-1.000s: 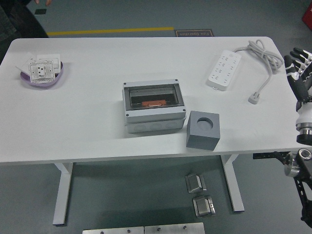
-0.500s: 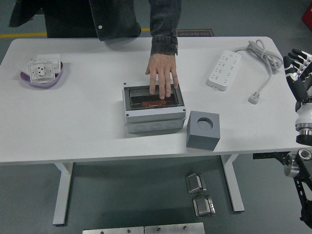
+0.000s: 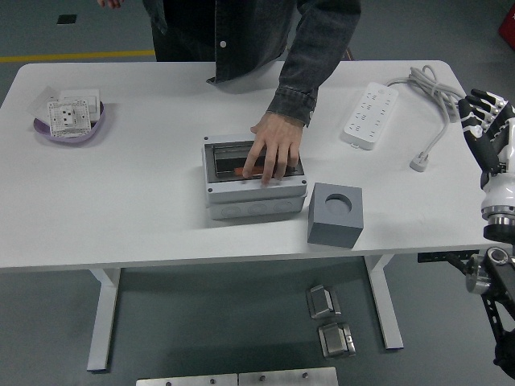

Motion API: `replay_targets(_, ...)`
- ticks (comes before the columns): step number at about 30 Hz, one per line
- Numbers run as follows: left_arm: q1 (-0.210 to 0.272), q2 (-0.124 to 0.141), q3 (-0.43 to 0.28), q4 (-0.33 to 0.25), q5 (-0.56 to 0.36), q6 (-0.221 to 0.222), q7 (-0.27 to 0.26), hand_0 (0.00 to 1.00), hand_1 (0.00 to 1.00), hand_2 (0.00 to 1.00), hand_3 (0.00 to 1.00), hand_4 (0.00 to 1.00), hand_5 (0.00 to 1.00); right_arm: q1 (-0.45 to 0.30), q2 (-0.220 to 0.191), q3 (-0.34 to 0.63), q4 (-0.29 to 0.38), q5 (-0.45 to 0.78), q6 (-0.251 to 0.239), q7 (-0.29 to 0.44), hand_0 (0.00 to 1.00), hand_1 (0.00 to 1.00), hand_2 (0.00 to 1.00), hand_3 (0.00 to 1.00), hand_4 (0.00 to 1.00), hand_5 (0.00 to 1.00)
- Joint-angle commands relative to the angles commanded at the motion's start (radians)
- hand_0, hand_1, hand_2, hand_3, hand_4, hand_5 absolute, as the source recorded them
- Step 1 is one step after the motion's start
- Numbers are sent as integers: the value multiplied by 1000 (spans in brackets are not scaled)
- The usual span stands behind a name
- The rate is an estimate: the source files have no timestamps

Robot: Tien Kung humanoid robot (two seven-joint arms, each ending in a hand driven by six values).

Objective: Pick up the cylinder from the cube,place it in the box,flap close box

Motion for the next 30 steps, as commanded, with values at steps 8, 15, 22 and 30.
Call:
replay_targets(8,-14,11,35,0,-27,2,-7,747,764,768,888,594,157,2,6,-6,1,5,6,6,686,667,674,681,878,523)
replay_targets(15,-10,10,53,0,-45,3,-9,746,764,767,888,596,162,-9,16,11,3,16,16,21,686,667,674,680,881,531)
replay_targets(22,-6,0,69,0,-67,4,-13,746,764,767,888,596,164,-21,26,21,3,14,18,23,690,667,672,682,908,559)
replay_targets(30,-3,3,66,0,-65,4,-13,745,763,766,888,596,166,-19,31,20,2,9,17,25,686,667,673,680,911,567)
